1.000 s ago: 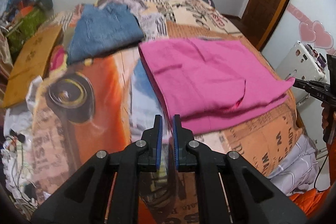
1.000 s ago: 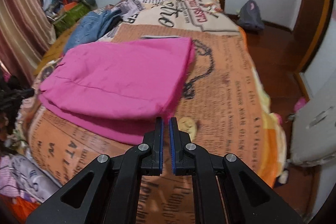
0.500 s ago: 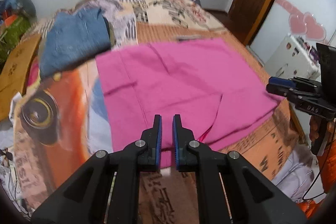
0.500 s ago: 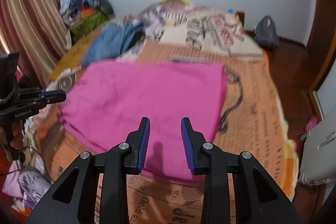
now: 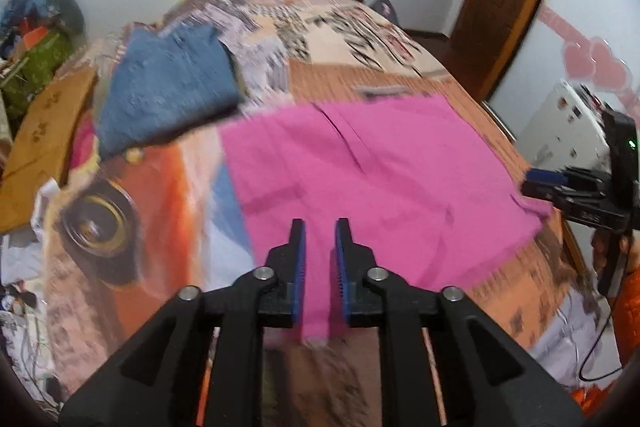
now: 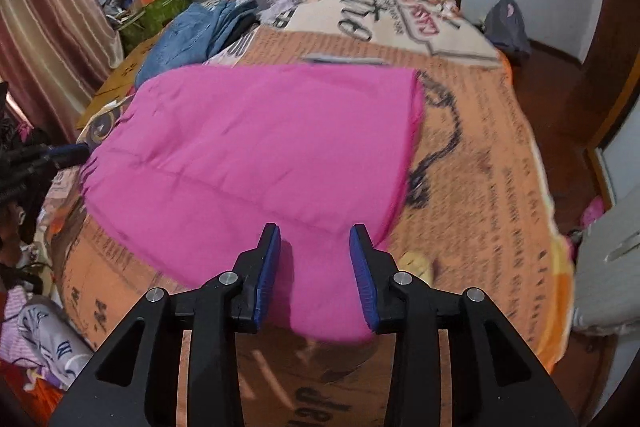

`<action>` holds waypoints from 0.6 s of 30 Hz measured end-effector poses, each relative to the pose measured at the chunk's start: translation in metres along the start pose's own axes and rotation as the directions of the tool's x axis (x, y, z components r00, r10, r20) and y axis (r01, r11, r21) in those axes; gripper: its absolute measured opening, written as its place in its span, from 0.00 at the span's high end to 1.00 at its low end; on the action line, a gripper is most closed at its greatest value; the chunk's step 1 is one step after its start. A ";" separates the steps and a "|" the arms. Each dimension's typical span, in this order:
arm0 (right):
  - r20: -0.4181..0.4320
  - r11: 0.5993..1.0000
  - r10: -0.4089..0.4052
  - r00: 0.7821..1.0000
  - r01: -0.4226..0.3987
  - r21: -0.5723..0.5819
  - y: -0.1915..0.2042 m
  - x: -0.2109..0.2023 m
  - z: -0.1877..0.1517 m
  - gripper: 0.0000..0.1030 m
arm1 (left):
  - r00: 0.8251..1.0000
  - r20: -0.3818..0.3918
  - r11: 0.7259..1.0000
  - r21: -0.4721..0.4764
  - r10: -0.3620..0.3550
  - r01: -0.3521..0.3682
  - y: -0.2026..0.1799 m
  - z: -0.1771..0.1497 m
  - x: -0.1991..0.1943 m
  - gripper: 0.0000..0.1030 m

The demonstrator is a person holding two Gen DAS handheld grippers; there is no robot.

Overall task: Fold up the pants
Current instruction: 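Open both tools and smooth the folded pink pants flat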

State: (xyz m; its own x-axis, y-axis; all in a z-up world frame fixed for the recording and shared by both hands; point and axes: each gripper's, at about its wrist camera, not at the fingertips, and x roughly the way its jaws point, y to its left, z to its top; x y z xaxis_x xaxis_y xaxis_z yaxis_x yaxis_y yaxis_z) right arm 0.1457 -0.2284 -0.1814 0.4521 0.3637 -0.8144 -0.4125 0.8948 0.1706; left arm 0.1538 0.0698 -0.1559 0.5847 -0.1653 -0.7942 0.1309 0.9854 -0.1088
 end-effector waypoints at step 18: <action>0.062 0.990 -0.093 0.994 0.086 0.110 -0.079 0.058 0.101 0.56 | 0.990 -0.107 0.976 -0.208 -0.091 0.068 0.081 0.068 0.106 0.57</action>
State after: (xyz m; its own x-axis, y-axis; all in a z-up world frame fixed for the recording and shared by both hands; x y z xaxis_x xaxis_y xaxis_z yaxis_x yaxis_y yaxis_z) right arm 0.2843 -0.2515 -0.1862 0.5365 0.2945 -0.7909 -0.2825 0.9457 0.1605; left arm 0.2807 0.1298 -0.2084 0.4815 -0.2495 -0.8402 0.0007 0.9587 -0.2843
